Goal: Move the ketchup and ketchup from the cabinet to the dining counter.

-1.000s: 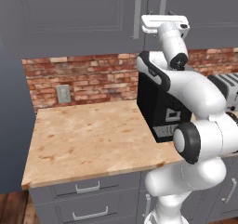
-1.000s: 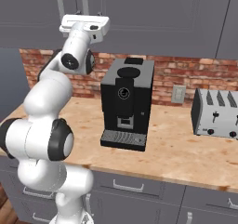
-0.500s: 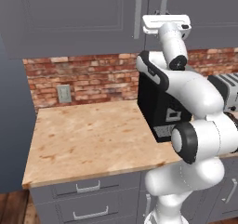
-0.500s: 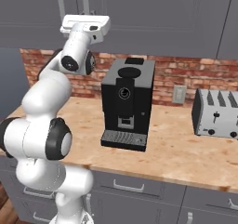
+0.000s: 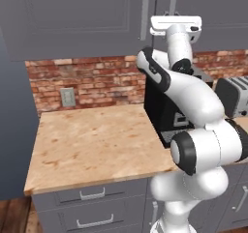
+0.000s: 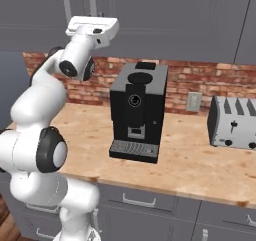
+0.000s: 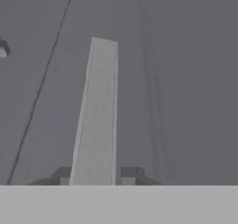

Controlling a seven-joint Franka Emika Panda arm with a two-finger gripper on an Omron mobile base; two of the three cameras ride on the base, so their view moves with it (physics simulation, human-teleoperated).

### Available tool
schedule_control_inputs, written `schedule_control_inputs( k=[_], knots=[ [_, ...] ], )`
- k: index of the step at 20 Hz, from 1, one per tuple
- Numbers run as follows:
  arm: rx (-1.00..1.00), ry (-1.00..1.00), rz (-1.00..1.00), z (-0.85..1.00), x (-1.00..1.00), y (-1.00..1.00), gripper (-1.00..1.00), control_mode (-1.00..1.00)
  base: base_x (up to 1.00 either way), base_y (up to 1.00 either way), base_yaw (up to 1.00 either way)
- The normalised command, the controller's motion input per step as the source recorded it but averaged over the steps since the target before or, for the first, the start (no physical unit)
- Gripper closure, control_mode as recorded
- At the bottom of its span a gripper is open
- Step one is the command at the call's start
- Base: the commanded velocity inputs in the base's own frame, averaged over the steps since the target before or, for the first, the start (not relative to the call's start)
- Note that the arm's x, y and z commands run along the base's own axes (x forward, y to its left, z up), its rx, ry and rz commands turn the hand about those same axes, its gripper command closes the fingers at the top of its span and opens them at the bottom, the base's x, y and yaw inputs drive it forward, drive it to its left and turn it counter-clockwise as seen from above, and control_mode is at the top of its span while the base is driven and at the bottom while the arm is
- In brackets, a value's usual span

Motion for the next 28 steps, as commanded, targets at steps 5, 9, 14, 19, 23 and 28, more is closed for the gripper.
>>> schedule_control_inputs(
  k=[5, 9, 14, 19, 23, 28],
  knots=[
    [0.09, 0.06, -0.13, 0.00, -0.63, -1.00, 1.00, -1.00, 0.00, 0.00, 0.00],
    [0.14, 0.02, -0.11, 0.00, -0.93, -1.00, 1.00, -1.00, 0.00, 0.00, 0.00],
    [0.16, 0.00, -0.08, -0.01, -1.00, -1.00, 1.00, -1.00, 0.00, 0.00, 0.00],
    [0.18, 0.00, -0.06, -0.04, -1.00, -1.00, 1.00, -1.00, 0.00, 0.00, 0.00],
    [0.19, 0.00, -0.06, -0.05, -1.00, -1.00, 1.00, -1.00, 0.00, 0.00, 0.00],
    [0.19, 0.00, -0.06, -0.08, -1.00, -1.00, 1.00, -1.00, 0.00, 0.00, 0.00]
  ],
)
